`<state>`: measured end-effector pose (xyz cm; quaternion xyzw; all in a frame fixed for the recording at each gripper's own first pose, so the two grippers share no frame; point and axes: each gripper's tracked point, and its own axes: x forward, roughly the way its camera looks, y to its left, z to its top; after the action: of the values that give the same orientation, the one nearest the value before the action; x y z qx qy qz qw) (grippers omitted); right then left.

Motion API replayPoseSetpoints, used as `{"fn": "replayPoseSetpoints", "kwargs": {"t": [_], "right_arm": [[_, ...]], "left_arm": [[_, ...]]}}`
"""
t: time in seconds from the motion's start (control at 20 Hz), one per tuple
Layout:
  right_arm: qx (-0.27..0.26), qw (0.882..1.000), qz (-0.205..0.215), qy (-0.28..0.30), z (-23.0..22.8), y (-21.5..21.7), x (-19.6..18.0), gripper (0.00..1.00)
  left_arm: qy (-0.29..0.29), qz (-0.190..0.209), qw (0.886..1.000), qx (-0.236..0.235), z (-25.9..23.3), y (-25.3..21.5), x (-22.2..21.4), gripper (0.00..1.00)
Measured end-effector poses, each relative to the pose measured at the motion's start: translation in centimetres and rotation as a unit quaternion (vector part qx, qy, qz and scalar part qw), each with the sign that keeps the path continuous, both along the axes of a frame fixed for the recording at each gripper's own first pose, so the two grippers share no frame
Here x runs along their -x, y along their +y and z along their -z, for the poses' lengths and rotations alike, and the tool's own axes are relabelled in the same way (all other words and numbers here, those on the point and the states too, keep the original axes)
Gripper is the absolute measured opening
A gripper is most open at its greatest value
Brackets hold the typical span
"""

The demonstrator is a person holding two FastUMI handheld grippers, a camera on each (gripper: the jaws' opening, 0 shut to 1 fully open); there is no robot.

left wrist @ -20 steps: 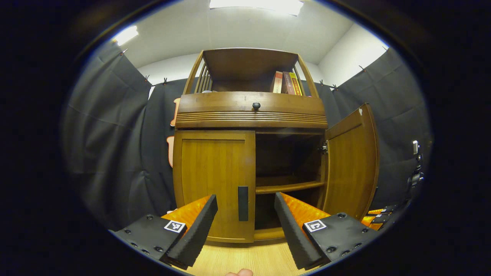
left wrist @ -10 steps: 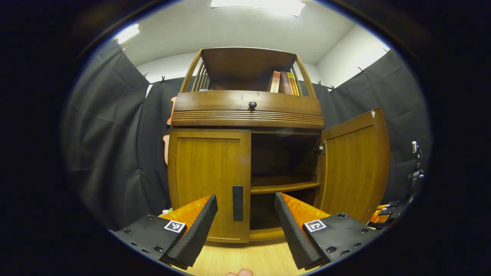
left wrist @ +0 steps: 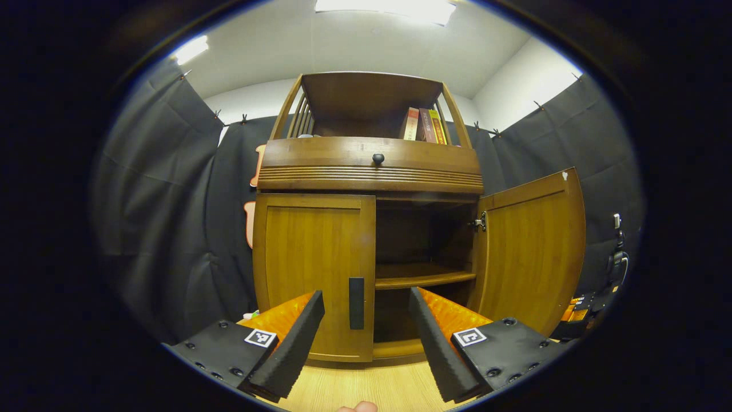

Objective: Open the right door of the double-door shoe cabinet with the right hand, and open the left door with the left hand.

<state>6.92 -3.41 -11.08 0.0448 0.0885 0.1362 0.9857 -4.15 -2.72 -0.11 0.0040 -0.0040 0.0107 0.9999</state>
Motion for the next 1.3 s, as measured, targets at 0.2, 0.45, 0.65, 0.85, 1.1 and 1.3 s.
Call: {"fn": "replayPoseSetpoints", "kwargs": {"t": [0.2, 0.45, 0.65, 0.85, 1.1, 1.3], "right_arm": [[0.003, 1.000, -0.021, -0.002, 0.1, -0.7, -0.4, 0.07], [-0.030, 0.999, 0.001, -0.024, -0.5, -0.3, -0.7, 0.07], [-0.014, 0.999, 0.021, -0.025, -0.2, -0.3, -0.5, 0.06], [-0.018, 0.999, 0.033, -0.014, 0.0, -0.2, -0.2, 0.06], [-0.050, 0.997, 0.061, -0.012, -0.5, -1.3, 1.0, 0.22], [-0.067, 0.993, 0.095, -0.024, -1.4, -2.8, 2.7, 0.06]], "left_arm": [[0.007, 0.005, 1.000, 0.003, 0.8, -0.1, -0.2, 0.96], [0.006, 0.005, 1.000, 0.019, 0.8, 0.1, -0.5, 0.99], [0.003, 0.001, 1.000, 0.026, 1.1, 0.9, -0.3, 0.97], [0.011, -0.008, 0.999, 0.029, 2.3, 2.2, -0.3, 0.99], [0.018, -0.023, 0.999, 0.030, 3.2, 3.9, -0.3, 0.99], [0.019, -0.024, 0.999, 0.026, 3.1, 4.7, -0.9, 0.97]]}}
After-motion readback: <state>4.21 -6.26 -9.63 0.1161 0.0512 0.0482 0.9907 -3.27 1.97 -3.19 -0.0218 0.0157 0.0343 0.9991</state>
